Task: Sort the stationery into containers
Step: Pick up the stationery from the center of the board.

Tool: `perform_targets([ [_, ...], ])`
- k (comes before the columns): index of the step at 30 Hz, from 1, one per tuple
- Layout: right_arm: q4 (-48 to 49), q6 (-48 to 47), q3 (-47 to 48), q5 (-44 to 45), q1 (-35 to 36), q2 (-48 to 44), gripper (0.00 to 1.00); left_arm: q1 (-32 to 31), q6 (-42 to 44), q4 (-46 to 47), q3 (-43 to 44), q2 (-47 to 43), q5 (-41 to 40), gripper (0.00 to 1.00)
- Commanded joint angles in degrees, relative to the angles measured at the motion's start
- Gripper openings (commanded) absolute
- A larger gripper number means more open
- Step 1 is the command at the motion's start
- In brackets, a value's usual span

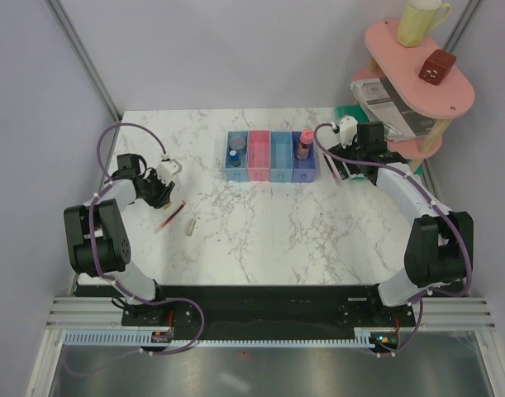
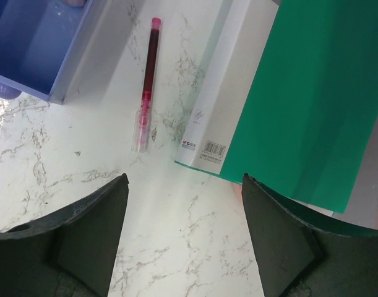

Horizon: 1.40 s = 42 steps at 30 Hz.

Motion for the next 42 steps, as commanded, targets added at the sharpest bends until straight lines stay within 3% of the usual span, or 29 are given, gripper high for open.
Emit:
perform_targets([
  [1,2.8,1.2,-0.4,-1.1,-0.5,0.6,0.81,0.4,2.8,-0.9,-0.2,0.7,0.6,0.41],
  [11,2.7,0.5,-0.2,-0.7,-0.6,0.1,0.81,0.4,4.0,-4.8,0.4,0.9,2.8,0.41],
  [26,4.8,2.1,-3.2,-1.7,-0.9,4.9,0.78,0.4,2.5,-6.7,2.5,1.5,4.2,0.10],
  [33,6.4,3.5,-2.5,-4.5,-1.0,8.9,0.73,0.1,-1.8,-10.1,10.0,-1.5,7.8,0.02],
  [42,8.6,4.8,0.5,-5.1,-0.9,15.7,0.64,-4.5,-11.0,-11.9,22.0,-3.3,14.1,0.02],
])
